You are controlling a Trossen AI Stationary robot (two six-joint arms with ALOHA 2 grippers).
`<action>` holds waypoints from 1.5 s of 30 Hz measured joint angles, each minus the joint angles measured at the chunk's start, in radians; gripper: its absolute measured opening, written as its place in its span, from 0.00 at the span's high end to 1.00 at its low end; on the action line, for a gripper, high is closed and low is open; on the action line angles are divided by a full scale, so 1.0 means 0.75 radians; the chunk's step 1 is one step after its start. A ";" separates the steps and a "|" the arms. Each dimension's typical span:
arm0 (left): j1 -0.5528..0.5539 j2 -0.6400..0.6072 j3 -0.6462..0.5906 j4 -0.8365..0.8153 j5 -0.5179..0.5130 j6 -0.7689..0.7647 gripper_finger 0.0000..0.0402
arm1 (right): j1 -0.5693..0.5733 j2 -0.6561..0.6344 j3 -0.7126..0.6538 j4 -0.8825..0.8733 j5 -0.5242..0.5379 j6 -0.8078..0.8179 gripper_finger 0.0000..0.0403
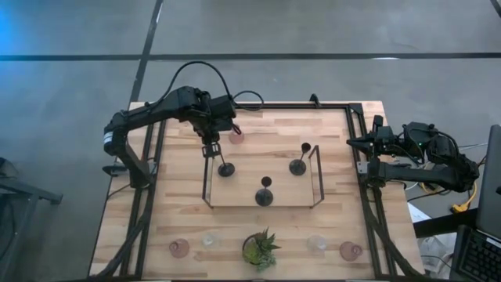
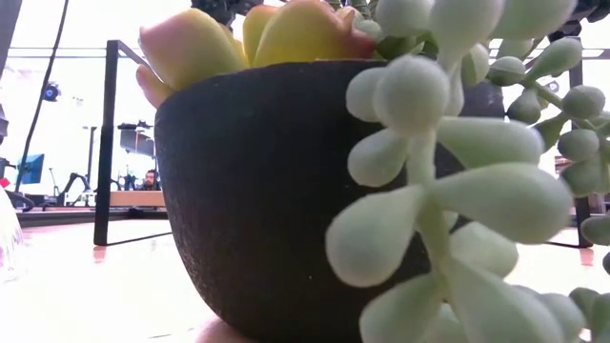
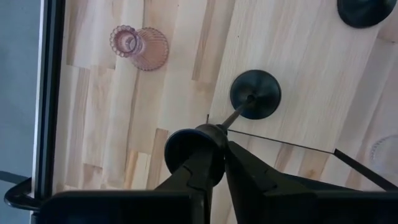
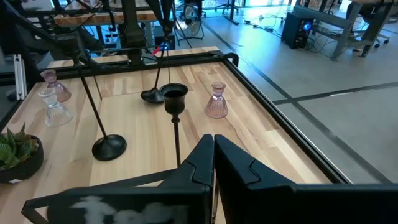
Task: Pick & Place candle stick holders
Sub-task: Put the black candle holder on the shelf
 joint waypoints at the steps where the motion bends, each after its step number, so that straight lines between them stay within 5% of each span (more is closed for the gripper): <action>1: 0.000 0.000 0.001 0.000 0.000 -0.011 0.89 | 0.000 0.000 0.000 0.000 0.000 0.000 0.98; 35: -0.001 0.000 0.073 0.001 0.102 -0.095 0.52 | 0.000 0.000 0.000 0.000 0.000 0.000 0.98; 45: -0.001 -0.001 0.101 0.000 0.155 -0.149 0.49 | 0.000 0.000 0.000 0.001 0.000 0.000 0.98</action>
